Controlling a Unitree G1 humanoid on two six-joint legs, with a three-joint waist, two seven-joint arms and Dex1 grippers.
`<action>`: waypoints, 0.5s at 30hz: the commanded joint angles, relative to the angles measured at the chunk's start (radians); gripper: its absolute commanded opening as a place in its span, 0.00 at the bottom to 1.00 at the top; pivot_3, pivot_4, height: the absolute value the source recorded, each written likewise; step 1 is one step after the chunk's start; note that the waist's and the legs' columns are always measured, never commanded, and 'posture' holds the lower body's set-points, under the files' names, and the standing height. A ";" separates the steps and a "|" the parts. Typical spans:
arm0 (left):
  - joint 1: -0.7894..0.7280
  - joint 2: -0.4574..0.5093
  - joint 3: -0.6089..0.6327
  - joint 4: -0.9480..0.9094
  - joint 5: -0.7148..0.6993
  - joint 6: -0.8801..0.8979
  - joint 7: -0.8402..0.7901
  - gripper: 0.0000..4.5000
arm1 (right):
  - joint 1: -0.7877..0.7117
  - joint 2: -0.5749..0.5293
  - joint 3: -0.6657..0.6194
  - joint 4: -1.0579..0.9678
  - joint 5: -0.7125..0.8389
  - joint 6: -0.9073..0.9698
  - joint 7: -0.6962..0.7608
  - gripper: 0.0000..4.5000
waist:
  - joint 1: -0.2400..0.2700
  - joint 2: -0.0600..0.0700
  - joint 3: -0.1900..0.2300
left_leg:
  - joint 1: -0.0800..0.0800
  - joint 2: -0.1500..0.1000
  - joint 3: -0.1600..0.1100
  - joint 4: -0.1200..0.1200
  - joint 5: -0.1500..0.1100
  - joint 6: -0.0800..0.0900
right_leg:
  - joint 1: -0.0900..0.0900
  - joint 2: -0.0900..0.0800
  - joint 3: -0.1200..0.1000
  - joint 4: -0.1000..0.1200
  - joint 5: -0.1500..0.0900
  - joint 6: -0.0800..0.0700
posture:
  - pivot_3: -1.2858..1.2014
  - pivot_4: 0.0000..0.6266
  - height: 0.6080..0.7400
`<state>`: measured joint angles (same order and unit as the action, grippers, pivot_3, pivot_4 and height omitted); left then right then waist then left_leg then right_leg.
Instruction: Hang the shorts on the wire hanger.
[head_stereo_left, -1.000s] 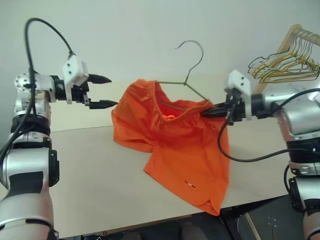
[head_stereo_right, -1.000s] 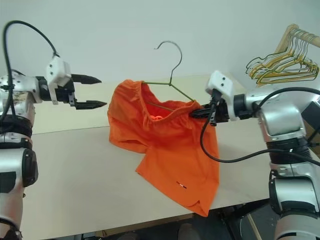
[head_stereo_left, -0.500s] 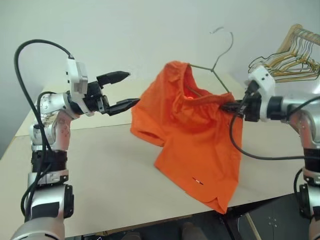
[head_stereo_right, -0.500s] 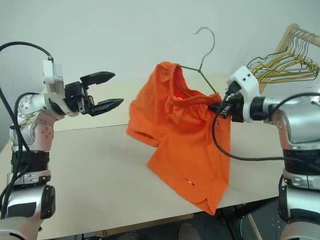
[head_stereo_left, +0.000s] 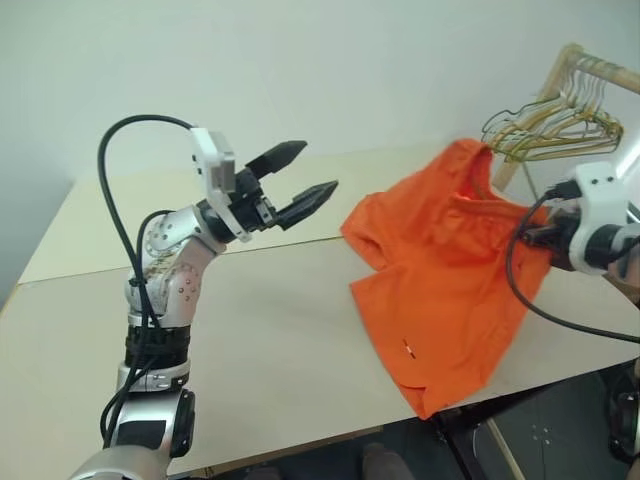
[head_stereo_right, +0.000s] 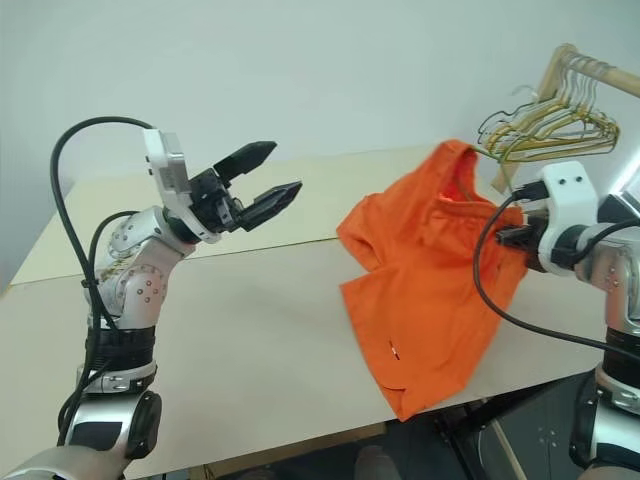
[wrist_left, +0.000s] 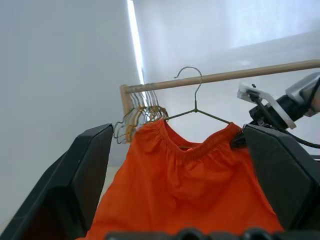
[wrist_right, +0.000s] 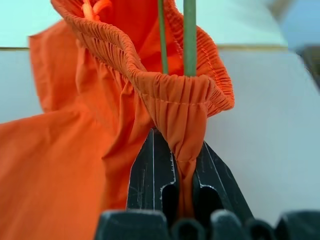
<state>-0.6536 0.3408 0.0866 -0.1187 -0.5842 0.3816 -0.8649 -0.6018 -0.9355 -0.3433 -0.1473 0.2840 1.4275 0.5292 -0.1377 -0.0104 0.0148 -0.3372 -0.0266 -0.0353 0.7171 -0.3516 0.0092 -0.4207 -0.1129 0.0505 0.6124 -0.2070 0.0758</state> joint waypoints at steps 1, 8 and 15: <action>-0.003 0.006 -0.004 -0.021 -0.036 -0.009 -0.043 1.00 | -0.013 -0.063 -0.083 0.038 -0.051 0.001 -0.068 0.00 | -0.018 0.001 -0.001 | 0.000 0.000 0.001 0.000 0.000 0.000 | 0.001 0.000 0.001 0.000 0.000 0.000 | 0.41 0.00 1.00; 0.003 -0.004 -0.045 0.011 -0.022 -0.042 -0.109 1.00 | -0.029 -0.081 -0.091 0.179 -0.149 -0.087 -0.212 0.00 | -0.075 0.008 -0.004 | 0.007 0.000 0.010 -0.001 -0.006 0.011 | 0.011 0.001 0.010 -0.005 0.000 0.003 | 0.41 0.00 1.00; -0.006 -0.009 -0.075 0.003 -0.041 -0.025 -0.140 1.00 | -0.136 -0.037 -0.108 0.425 -0.213 -0.234 -0.369 0.00 | -0.125 0.012 -0.005 | 0.027 0.000 0.013 -0.004 -0.009 0.015 | 0.034 0.002 0.015 -0.017 0.000 0.009 | 0.40 0.00 1.00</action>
<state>-0.6442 0.3257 0.0103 -0.0941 -0.6105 0.3552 -0.9970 -0.7010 -0.9675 -0.4249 0.2671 0.0826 1.2481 0.1900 -0.2623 0.0020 0.0093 -0.3102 -0.0268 -0.0213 0.7128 -0.3604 0.0247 -0.3862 -0.1107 0.0666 0.5948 -0.2062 0.0856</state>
